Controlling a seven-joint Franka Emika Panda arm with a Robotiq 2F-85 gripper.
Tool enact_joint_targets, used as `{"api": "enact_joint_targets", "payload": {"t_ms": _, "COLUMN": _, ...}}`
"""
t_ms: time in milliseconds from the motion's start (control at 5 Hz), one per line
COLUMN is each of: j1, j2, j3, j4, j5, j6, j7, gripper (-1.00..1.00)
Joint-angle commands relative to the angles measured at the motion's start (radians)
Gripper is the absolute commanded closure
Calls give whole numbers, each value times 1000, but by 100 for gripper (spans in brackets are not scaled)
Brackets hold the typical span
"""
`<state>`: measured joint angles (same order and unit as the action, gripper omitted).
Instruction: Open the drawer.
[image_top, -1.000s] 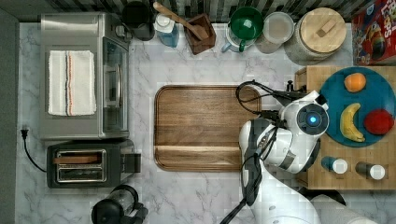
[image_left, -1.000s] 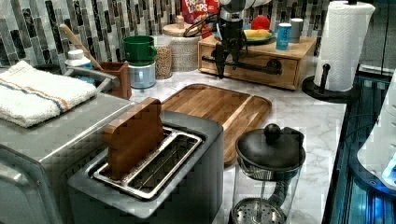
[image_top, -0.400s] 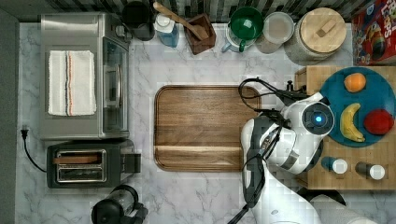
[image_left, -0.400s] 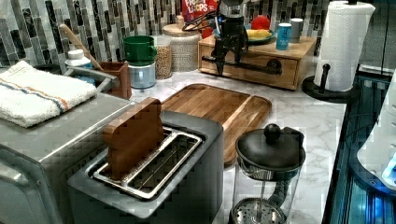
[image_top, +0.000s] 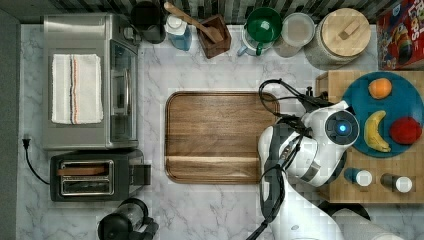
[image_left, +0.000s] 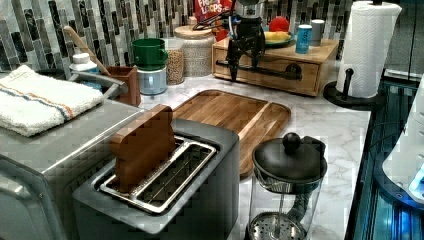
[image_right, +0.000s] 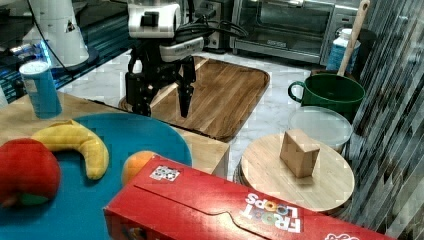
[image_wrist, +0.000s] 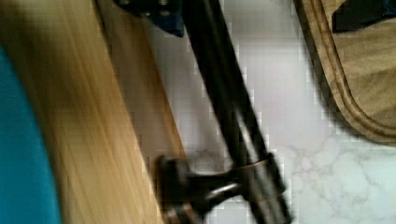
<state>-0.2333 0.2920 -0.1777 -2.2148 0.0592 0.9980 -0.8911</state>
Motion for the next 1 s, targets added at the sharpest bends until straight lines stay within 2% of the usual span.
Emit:
{"api": "enact_joint_targets", "payload": {"t_ms": 200, "j1": 274, "j2": -19, "j3": 237, "j4": -56, "j5": 67, "j6": 23, "j7": 292, "gripper": -100}}
{"api": "enact_joint_targets", "payload": {"t_ms": 400, "j1": 297, "j2": -16, "j3": 249, "j4": -45, "j5": 27, "j6": 9, "j7": 397, "gripper": -100}}
{"api": "enact_joint_targets", "payload": {"t_ms": 600, "j1": 305, "j2": -32, "j3": 254, "j4": -43, "j5": 28, "j6": -23, "j7": 420, "gripper": -100}}
{"api": "enact_joint_targets", "payload": {"t_ms": 800, "j1": 352, "j2": -47, "j3": 204, "j4": -58, "j5": 51, "j6": -35, "j7": 399, "gripper": -100}}
{"api": "enact_joint_targets", "payload": {"t_ms": 1000, "j1": 339, "j2": -43, "j3": 211, "j4": -38, "j5": 45, "j6": -56, "j7": 408, "gripper": -100}}
